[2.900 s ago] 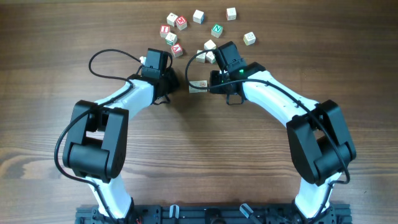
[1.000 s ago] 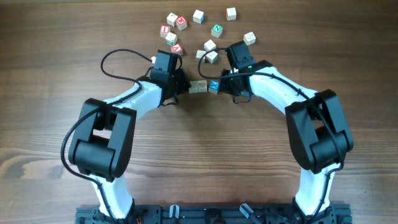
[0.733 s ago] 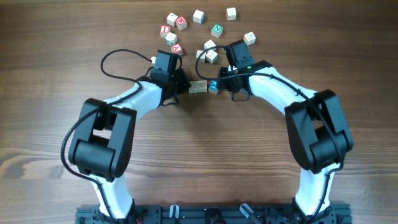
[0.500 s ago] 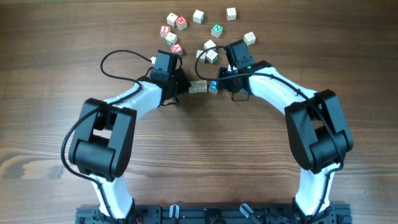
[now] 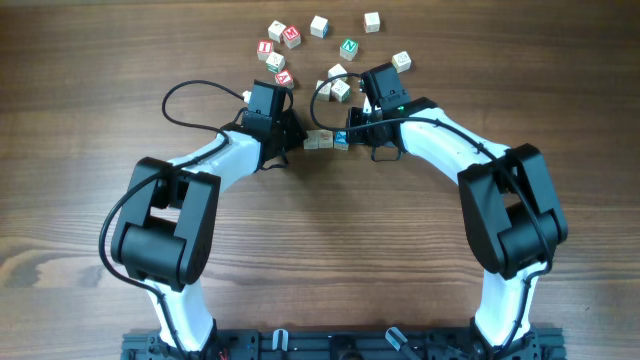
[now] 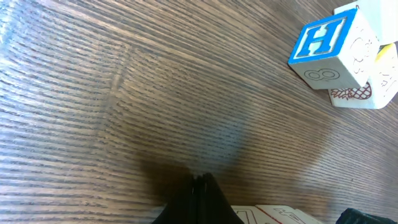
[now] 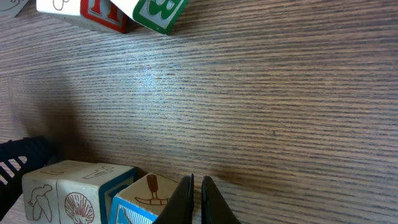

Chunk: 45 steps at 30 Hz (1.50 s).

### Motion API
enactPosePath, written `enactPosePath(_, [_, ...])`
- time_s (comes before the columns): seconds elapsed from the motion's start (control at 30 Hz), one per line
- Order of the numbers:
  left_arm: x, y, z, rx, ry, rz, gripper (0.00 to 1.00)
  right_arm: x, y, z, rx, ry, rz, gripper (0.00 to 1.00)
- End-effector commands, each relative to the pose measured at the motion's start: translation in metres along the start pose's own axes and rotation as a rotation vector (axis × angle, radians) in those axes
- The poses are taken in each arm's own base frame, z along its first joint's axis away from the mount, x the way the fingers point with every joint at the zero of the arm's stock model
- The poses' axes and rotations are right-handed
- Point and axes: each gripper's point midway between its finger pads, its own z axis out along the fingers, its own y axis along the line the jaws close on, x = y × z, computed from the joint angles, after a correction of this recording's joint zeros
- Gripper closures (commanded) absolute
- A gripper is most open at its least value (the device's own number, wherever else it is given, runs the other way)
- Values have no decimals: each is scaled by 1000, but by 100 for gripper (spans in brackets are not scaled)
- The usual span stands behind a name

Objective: Form a horizontal line
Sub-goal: 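Hold both grippers beside the block row, nudging it into line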

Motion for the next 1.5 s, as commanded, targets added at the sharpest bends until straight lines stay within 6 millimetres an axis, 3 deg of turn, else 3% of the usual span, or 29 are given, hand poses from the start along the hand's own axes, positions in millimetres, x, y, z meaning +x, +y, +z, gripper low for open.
enactPosePath(0.0, [22,16,15,-32,63,-15,96,11,-2,11,-5,36,-17,93])
enactPosePath(0.43, [26,6,16,-9,65,3,96,10,4,11,-37,35,-123,93])
enactPosePath(0.97, [27,6,16,-10,63,6,96,3,15,10,-92,9,-131,94])
enactPosePath(1.47, [27,6,16,-10,64,5,96,10,13,10,-83,45,34,95])
